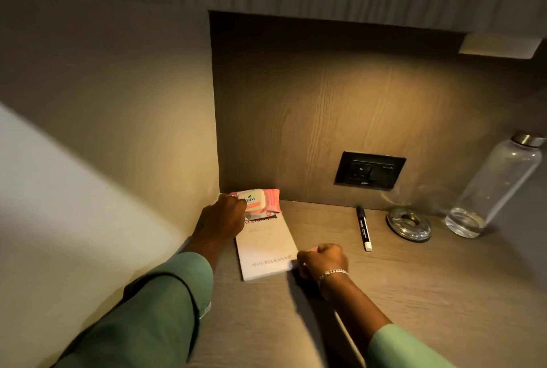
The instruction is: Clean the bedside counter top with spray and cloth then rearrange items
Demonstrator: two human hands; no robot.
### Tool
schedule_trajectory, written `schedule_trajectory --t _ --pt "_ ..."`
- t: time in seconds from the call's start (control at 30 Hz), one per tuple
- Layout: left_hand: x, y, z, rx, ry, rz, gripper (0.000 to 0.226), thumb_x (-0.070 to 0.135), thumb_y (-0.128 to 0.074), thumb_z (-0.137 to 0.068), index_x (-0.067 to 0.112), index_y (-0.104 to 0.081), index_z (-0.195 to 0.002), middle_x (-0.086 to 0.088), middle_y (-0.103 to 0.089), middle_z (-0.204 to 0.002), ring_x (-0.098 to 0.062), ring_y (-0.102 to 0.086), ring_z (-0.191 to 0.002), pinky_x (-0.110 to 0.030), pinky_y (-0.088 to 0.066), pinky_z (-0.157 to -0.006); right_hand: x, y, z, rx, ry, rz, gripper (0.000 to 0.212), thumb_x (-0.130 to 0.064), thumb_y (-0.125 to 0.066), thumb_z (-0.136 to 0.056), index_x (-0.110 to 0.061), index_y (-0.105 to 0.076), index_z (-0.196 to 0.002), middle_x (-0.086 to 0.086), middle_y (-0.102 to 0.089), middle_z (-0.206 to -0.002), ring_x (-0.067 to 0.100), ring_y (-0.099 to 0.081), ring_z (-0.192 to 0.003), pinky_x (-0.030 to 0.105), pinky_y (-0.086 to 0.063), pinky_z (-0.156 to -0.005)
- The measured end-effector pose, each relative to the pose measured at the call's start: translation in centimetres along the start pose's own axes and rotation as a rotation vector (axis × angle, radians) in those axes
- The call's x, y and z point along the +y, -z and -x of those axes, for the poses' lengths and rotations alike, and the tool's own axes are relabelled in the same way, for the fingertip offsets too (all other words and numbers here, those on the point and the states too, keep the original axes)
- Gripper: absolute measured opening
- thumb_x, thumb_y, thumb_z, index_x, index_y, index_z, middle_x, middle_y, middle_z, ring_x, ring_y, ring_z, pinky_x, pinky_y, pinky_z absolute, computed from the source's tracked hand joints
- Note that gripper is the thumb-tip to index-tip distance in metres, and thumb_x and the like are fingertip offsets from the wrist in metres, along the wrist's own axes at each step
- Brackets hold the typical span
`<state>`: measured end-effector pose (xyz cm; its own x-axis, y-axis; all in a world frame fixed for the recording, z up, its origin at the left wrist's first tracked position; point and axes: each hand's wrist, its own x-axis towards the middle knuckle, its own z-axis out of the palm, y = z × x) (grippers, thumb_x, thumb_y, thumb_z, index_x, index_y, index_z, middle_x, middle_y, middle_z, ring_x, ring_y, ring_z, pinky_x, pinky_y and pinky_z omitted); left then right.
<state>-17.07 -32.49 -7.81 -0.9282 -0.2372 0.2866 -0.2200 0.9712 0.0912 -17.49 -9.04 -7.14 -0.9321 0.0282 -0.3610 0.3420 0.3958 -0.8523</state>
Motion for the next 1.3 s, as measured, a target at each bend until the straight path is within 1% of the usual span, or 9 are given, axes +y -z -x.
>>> schedule_trajectory --t 0.07,0.2,0.43,0.57,0.7,0.83,1.03,1.2,1.3 --pt "1.2 -0.1 0.0 0.013 -0.001 -0.010 0.026 0.027 -0.059 -0.089 0.010 -0.066 -0.107 -0.012 -0.067 -0.112 -0.030 -0.065 -0.104 -0.042 -0.056 -0.078 1.3 2.5 0.0 0.058 -0.001 -0.015 0.006 -0.006 -0.076 -0.063 0.000 -0.072 -0.064 0.010 -0.072 -0.057 0.022 -0.067 -0.050 0.042 -0.063 -0.062" --pt "2.8 0.1 -0.3 -0.023 0.086 0.055 0.030 0.025 -0.057 -0.088 0.009 -0.066 -0.111 -0.015 -0.068 -0.114 -0.033 -0.063 -0.104 -0.040 -0.052 -0.083 3.7 6.6 -0.3 0.179 -0.011 -0.003 0.008 -0.007 -0.075 -0.065 -0.009 -0.072 -0.058 -0.002 -0.070 -0.051 0.014 -0.068 -0.053 0.030 -0.058 -0.057" --pt "8.4 0.2 1.0 -0.136 0.339 0.236 0.037 0.027 -0.066 -0.085 0.010 -0.061 -0.117 -0.014 -0.063 -0.120 -0.032 -0.060 -0.110 -0.039 -0.051 -0.085 4.2 6.8 -0.7 0.304 0.044 0.021 0.011 -0.014 -0.069 -0.065 -0.016 -0.070 -0.054 -0.004 -0.069 -0.054 0.017 -0.068 -0.062 0.034 -0.059 -0.067" --pt "8.6 1.2 1.6 0.020 0.251 0.258 0.028 0.029 -0.052 -0.091 0.008 -0.068 -0.104 -0.014 -0.067 -0.113 -0.029 -0.063 -0.100 -0.033 -0.050 -0.078 4.9 6.1 -1.1 0.337 0.461 0.441 0.008 -0.027 -0.073 -0.078 -0.023 -0.069 -0.083 -0.004 -0.068 -0.089 0.019 -0.062 -0.089 0.037 -0.053 -0.081" --pt "5.7 0.5 4.1 -0.062 0.205 0.284 0.044 0.035 -0.057 -0.084 0.025 -0.059 -0.127 -0.003 -0.054 -0.137 -0.026 -0.052 -0.121 -0.037 -0.044 -0.097 5.0 4.9 -1.1 0.280 0.862 0.673 0.023 -0.028 -0.069 -0.081 -0.020 -0.073 -0.102 0.006 -0.069 -0.116 0.027 -0.061 -0.108 0.042 -0.051 -0.092" --pt "5.3 -0.9 5.4 -0.122 0.050 0.222 0.054 0.026 -0.053 -0.087 0.031 -0.044 -0.140 0.006 -0.035 -0.154 -0.023 -0.032 -0.139 -0.038 -0.036 -0.108 4.5 4.8 -1.6 0.063 0.849 0.943 0.023 -0.031 -0.050 -0.089 -0.021 -0.068 -0.100 0.001 -0.067 -0.111 0.021 -0.058 -0.110 0.031 -0.049 -0.091" --pt "7.2 -1.3 4.0 -0.058 0.080 0.182 0.058 0.010 -0.062 -0.083 0.029 -0.049 -0.136 0.002 -0.041 -0.150 -0.024 -0.038 -0.135 -0.038 -0.042 -0.103 3.5 5.6 -1.8 -0.055 0.750 1.075 0.030 -0.026 -0.046 -0.097 -0.017 -0.061 -0.120 0.006 -0.058 -0.134 0.023 -0.046 -0.133 0.032 -0.043 -0.102" --pt "7.0 -1.0 4.6 -0.080 0.120 0.199 0.063 0.005 -0.059 -0.082 0.030 -0.046 -0.138 0.002 -0.039 -0.151 -0.022 -0.038 -0.136 -0.038 -0.041 -0.105 3.2 5.8 -1.6 -0.066 0.738 1.086 0.028 -0.025 -0.042 -0.098 -0.013 -0.061 -0.115 0.009 -0.058 -0.127 0.024 -0.050 -0.124 0.033 -0.046 -0.095" --pt "7.6 1.3 5.9 -0.060 0.163 0.180 0.061 0.011 -0.057 -0.084 0.029 -0.042 -0.140 0.003 -0.032 -0.155 -0.022 -0.025 -0.144 -0.039 -0.035 -0.110 3.2 7.4 0.1 -0.108 0.792 0.896 0.033 -0.024 -0.048 -0.099 -0.013 -0.059 -0.128 0.008 -0.048 -0.147 0.023 -0.039 -0.140 0.029 -0.035 -0.110"
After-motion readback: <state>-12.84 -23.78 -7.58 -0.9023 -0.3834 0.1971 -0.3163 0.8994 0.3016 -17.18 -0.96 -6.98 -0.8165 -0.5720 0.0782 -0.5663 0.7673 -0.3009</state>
